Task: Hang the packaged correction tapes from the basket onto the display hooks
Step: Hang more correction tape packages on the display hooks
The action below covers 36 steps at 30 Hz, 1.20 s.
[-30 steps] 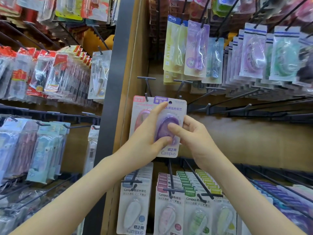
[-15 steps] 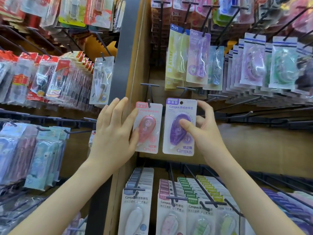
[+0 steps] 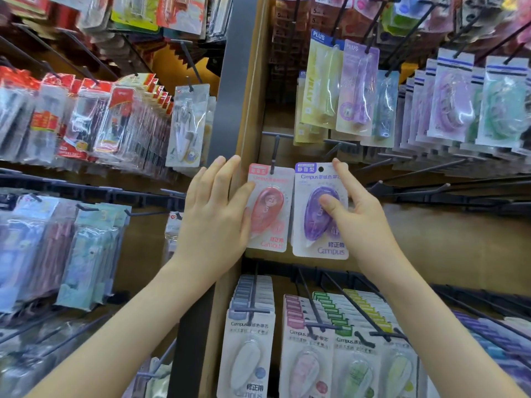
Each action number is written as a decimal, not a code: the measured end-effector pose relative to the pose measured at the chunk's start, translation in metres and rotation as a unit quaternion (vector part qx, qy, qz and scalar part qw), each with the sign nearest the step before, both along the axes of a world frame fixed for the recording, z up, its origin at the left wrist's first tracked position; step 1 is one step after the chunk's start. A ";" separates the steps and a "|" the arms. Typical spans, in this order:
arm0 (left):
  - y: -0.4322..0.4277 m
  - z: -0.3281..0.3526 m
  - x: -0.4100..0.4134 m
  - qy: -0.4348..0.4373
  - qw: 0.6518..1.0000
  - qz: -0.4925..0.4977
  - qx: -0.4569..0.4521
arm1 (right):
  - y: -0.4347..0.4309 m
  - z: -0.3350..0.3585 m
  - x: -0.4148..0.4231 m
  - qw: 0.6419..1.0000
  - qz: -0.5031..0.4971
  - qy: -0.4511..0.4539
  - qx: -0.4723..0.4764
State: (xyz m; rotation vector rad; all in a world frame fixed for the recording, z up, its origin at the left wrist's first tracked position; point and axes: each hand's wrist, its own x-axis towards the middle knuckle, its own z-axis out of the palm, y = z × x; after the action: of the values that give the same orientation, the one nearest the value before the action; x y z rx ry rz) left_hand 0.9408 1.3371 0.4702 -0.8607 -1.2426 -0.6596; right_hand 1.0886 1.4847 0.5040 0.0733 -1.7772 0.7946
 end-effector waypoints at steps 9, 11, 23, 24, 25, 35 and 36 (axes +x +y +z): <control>0.004 -0.001 -0.002 0.014 1.000 0.010 0.014 | -0.003 0.000 0.012 0.994 0.074 -0.021 -0.079; 0.004 -0.003 -0.001 0.007 1.000 0.014 0.013 | -0.002 0.002 0.016 0.995 0.065 -0.037 -0.069; 0.000 -0.003 0.002 -0.005 1.000 0.010 0.005 | -0.009 -0.005 0.020 0.999 0.003 -0.043 -0.029; 0.000 -0.003 0.002 -0.005 1.000 0.007 0.005 | -0.009 -0.006 0.020 0.999 0.012 -0.043 -0.026; 0.000 -0.003 0.002 -0.006 1.000 0.004 0.005 | -0.010 -0.007 0.019 0.999 0.022 -0.040 -0.027; 0.001 -0.002 0.006 -0.013 1.000 -0.003 0.002 | -0.007 -0.008 0.018 0.997 0.028 0.022 -0.069; 0.002 -0.003 0.006 -0.012 1.000 -0.005 0.003 | -0.006 -0.007 0.018 0.997 0.020 0.024 -0.066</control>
State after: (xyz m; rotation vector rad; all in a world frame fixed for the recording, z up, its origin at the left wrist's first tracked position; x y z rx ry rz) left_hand 0.9464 1.3386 0.4674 -0.8574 -1.2581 -0.6835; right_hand 1.1063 1.4784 0.4974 0.0405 -1.6776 0.9305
